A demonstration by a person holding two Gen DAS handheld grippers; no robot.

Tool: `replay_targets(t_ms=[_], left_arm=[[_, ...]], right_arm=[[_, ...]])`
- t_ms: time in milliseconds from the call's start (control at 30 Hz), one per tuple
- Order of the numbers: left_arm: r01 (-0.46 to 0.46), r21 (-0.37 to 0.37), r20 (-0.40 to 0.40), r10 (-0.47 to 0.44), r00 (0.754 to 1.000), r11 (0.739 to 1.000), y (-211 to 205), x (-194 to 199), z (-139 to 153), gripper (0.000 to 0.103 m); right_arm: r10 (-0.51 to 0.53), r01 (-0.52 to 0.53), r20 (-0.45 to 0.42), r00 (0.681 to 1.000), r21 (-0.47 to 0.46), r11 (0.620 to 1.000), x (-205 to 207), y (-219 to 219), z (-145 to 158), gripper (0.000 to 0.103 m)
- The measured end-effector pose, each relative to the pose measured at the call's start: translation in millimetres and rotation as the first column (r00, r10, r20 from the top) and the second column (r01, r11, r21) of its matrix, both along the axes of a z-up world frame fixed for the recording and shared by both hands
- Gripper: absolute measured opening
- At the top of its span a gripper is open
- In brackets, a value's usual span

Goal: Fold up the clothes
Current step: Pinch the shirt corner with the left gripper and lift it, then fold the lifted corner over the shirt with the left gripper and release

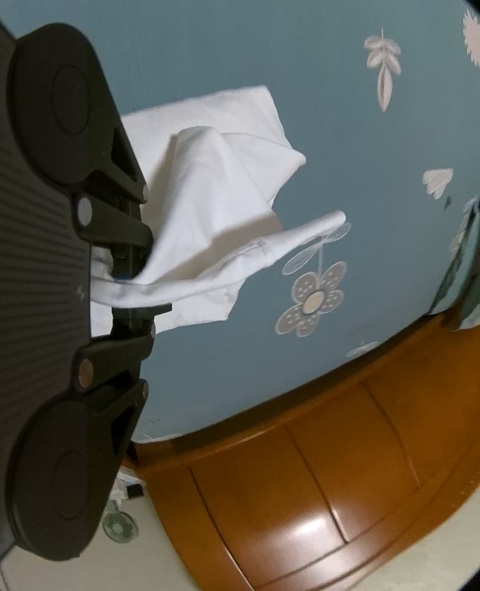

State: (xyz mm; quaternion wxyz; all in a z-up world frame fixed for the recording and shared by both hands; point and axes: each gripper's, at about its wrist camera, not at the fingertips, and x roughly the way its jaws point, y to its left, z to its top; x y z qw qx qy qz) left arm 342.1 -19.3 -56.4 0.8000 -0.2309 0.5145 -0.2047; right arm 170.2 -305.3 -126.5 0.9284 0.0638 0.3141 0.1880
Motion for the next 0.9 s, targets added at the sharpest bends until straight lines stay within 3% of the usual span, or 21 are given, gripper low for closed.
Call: replay_targets(t_ms=[200,900], left_arm=[[0.030,0.033,-0.056,-0.028,0.998,0.999,-38.4,18.2,-21.9,0.008],[0.110,0.155,-0.118,-0.092,0.989,0.982,-113.5,40.5,-46.9,0.009]], right_arm=[[-0.054,0.054,-0.013,0.998,0.004,0.999,-1.2,-17.7,3.1,0.103],[-0.164,0.164,-0.005,0.986,0.014,0.986,-8.0,-56.1,2.1,0.103]])
